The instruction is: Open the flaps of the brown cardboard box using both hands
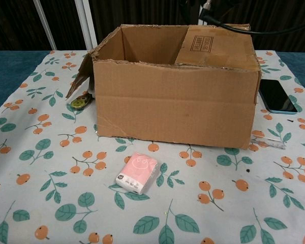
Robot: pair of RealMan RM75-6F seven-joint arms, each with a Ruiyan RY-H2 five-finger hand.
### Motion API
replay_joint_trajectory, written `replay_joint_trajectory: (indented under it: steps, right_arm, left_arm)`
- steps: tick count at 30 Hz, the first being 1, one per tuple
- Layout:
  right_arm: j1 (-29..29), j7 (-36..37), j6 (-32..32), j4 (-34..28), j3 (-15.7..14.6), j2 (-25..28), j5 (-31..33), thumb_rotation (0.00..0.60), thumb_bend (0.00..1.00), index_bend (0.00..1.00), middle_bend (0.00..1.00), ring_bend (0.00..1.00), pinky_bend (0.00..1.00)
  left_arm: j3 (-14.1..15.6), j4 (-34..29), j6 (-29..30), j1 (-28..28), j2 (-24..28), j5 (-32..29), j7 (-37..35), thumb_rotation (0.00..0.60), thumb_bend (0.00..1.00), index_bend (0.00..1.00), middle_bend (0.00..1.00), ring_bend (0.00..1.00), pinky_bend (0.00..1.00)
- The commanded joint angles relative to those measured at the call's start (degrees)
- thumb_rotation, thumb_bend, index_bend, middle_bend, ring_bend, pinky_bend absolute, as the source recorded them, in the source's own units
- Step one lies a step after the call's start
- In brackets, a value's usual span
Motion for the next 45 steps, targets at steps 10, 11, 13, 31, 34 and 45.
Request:
replay_joint_trajectory:
  steps: [10,11,13,31,34,45]
  right_arm:
    - [7.97,-2.22,-2.04,10.05,-3.25,-9.12,4.32,0.6,1.0,0.4,0.28,0.26,0.3]
    - [8.44,-2.28,-2.09,10.74,-3.5,-9.67,4.65,0.6,1.0,0.4,0.28,0.26,0.3]
    - [9.33,-2.48,-2.13,12.05,-4.03,-10.66,5.05,0.6,1.0,0.41,0.28,0.26,0.29]
    - [11.49,-4.3,-2.51,17.43,-11.39,-12.12,3.71,0.6,1.0,0.46,0.28,0.24,0.29]
    - [12.04,-5.85,-2.92,16.7,-12.58,-10.64,3.39,0.6,1.0,0.46,0.28,0.24,0.29]
    - [13.56,-10.42,-1.03,11.77,-13.62,-6.25,5.32,0.6,1.0,0.46,0.29,0.24,0.29]
  left_arm:
    - [-0.99,0.08,-1.24,0.46,0.14,0.31,-0.79,0.6,0.13,0.0,0.0,0.0,0.0]
    - [-1.06,0.03,-1.46,0.49,0.18,0.27,-0.89,0.6,0.13,0.0,0.0,0.0,0.0]
    - [-1.23,-0.07,-1.73,0.55,0.26,0.31,-1.09,0.6,0.13,0.0,0.0,0.0,0.0]
    - [-2.39,0.2,-2.98,0.91,0.16,0.95,-1.05,0.6,0.13,0.0,0.0,0.0,0.0]
    - [-2.58,0.29,-3.12,0.94,0.08,1.08,-1.1,0.6,0.13,0.0,0.0,0.0,0.0]
    - [-2.8,-0.01,-3.68,1.26,0.24,1.09,-1.15,0.6,0.13,0.0,0.0,0.0,0.0]
